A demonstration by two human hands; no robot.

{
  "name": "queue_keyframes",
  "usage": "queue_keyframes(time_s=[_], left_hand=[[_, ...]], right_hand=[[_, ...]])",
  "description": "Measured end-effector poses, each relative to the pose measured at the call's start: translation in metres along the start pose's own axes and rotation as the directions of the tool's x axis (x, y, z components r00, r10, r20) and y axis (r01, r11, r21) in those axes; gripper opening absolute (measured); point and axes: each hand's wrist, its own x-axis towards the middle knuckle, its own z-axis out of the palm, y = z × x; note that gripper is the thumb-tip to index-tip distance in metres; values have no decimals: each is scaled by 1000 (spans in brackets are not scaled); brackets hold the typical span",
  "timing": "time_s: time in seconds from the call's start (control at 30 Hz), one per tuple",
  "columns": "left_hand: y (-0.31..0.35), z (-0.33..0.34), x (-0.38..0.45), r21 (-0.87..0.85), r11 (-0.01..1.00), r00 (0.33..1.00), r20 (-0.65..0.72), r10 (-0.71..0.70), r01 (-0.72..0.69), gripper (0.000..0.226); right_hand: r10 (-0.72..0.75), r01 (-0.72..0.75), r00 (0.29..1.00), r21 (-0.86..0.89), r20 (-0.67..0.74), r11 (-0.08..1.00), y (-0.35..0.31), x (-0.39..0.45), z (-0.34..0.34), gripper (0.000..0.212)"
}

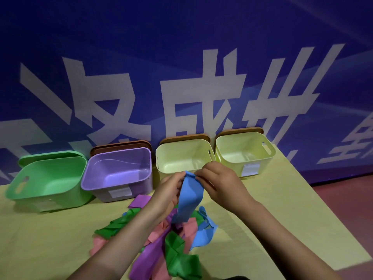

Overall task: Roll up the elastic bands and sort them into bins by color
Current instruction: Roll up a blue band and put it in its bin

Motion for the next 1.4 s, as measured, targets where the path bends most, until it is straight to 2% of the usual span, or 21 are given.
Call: queue_keyframes(time_s=[0.17,0.4,0.43,0.47,0.5,0.57,0.63,0.7,0.83,0.93,1.0,1.07,1.17,1.23,1.33,1.4], left_hand=[[8,-1,-2,-26,1000,997,83,5,-3,24],[8,4,-2,-49,996,993,90,81,-77,19],[7,4,-1,-43,995,992,90,90,-86,19],[7,4,-1,-34,995,991,92,96,-94,20],[7,3,-1,-26,994,990,95,105,-103,20],[9,3,-1,-14,991,986,96,137,-136,19],[10,3,-2,0,983,978,92,185,-186,19],[8,2,-2,53,968,966,98,240,-246,19],[1,1,-4,278,886,927,58,370,-371,25],[-3,0,-5,388,799,877,57,477,-460,27],[-5,0,-4,437,736,833,57,551,-516,25],[-7,3,-6,420,726,812,46,582,-544,22],[-9,7,-7,286,807,845,16,535,-517,12],[-10,8,-5,216,877,896,-21,444,-429,5],[-13,8,0,258,923,958,45,282,-284,11],[-16,7,2,272,939,977,95,190,-209,18]], right_hand=[[-123,122,991,31,49,992,8,3,-8,21],[-133,131,990,46,40,990,13,6,-16,24],[-78,73,996,105,44,992,12,4,-16,28],[29,-40,998,213,56,976,8,3,-17,33],[180,-198,980,353,84,914,4,2,-17,37],[444,-459,879,558,173,692,-4,1,-17,35],[569,-573,789,610,231,547,-9,2,-13,18],[590,-614,754,630,289,476,-15,3,-10,9],[603,-620,750,607,273,497,-18,2,-3,8],[633,-628,723,645,277,435,-18,2,1,11],[651,-626,704,682,285,378,-17,2,1,13],[655,-615,698,711,291,340,-18,1,0,12],[656,-598,698,738,288,312,-18,-2,-1,12],[663,-592,694,746,279,305,-19,-5,0,14],[680,-605,686,723,260,334,-15,-11,4,14],[677,-614,697,686,237,391,-13,-15,7,12]])
